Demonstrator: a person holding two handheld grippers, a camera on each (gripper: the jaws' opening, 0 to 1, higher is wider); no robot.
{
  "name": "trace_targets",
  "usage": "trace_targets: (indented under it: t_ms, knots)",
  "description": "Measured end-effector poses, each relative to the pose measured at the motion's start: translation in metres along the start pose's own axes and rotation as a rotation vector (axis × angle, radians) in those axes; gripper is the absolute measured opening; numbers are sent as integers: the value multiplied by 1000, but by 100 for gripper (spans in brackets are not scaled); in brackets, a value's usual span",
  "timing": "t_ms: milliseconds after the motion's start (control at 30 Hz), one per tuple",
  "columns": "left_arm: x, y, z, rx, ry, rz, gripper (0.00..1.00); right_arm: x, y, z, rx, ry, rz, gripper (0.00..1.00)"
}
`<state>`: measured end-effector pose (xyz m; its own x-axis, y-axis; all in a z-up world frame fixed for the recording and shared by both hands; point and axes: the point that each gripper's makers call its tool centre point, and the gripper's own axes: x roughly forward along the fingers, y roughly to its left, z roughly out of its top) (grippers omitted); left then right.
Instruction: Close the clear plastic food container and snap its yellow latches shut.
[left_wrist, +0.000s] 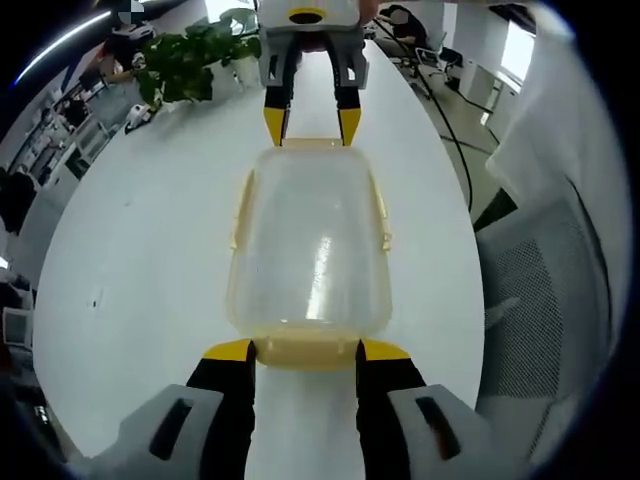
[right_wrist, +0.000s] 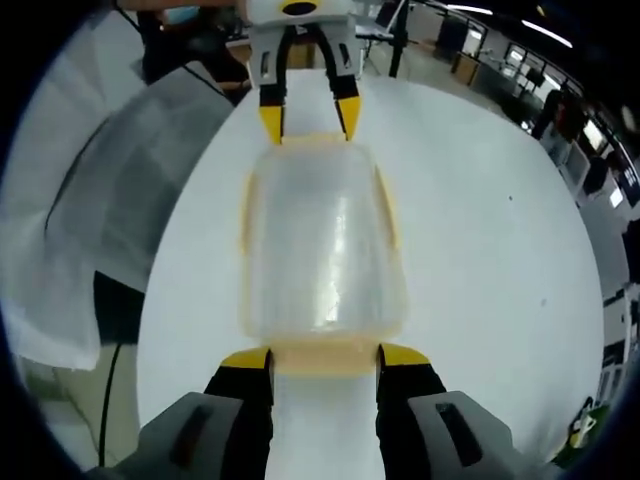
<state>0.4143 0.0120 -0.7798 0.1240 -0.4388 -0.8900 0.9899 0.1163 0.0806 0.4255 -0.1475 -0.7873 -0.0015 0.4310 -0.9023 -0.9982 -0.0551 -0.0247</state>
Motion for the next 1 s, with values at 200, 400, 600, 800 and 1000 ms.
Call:
trace_targets:
  t_ms: [200,400,600,800,1000]
  knots:
    - [4,1,-2,-4,3,-8,38,3,-2,-2,6,1,7,38]
    - [7,3,-3,-6,1,-15,38,5,-3,-3,11,-1,13,38]
    - [10,3,-5,-10,5,-22,38,8,-4,-4,12,2,16,38]
    - [12,4,-7,-14,-3,-27,38,8,-5,-4,20,-2,20,38]
    - [13,4,-7,-22,-8,-42,38,9,-5,-5,28,-3,29,38]
